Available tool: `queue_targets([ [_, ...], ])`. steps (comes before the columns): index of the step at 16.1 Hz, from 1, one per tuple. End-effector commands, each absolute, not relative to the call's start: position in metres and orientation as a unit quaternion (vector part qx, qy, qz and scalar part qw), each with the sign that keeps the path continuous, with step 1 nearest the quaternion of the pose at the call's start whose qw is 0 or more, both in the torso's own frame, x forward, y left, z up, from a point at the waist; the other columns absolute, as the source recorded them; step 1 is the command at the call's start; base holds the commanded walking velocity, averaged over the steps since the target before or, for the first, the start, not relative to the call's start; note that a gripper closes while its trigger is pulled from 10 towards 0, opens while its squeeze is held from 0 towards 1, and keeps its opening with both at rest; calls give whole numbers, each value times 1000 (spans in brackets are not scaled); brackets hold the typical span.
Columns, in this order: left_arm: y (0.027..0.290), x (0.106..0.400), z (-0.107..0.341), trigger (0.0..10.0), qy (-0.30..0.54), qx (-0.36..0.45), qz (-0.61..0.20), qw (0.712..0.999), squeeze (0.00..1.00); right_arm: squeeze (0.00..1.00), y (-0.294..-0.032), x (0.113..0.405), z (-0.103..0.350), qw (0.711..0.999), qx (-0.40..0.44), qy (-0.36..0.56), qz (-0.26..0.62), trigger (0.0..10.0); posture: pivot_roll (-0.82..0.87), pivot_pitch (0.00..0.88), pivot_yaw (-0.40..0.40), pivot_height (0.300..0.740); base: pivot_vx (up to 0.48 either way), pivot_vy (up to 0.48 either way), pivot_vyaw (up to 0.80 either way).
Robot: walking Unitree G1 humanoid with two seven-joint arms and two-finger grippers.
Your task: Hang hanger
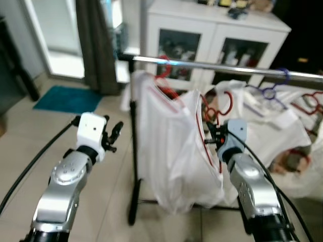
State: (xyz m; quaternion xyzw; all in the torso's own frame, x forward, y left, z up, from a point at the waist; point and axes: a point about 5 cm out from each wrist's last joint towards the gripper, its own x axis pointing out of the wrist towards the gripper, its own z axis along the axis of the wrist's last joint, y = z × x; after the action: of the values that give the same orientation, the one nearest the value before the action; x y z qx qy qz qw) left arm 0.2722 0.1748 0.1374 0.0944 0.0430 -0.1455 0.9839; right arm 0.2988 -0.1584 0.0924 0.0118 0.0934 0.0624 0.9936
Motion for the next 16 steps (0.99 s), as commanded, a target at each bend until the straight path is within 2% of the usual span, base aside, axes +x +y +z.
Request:
queue_targets([
  [1,171,273,142,10000,37,98,-158,982,0,0,-170,303,104,997,-2,64,45,10000,-43,0,-63,719,424,0,0],
  [3,170,272,141,10000,38,100,-162,981,0,0,-176,305,107,997,-9,62,43,10000,-43,0,-68,719,420,0,0],
  [12,156,260,149,10000,43,115,-264,957,0,0,-222,316,127,999,-26,28,9,10000,-23,0,-121,719,0,0,0],
  [16,149,260,156,10000,49,115,-299,946,0,0,-226,323,132,999,-37,29,7,10000,-29,0,-111,719,0,0,0],
])
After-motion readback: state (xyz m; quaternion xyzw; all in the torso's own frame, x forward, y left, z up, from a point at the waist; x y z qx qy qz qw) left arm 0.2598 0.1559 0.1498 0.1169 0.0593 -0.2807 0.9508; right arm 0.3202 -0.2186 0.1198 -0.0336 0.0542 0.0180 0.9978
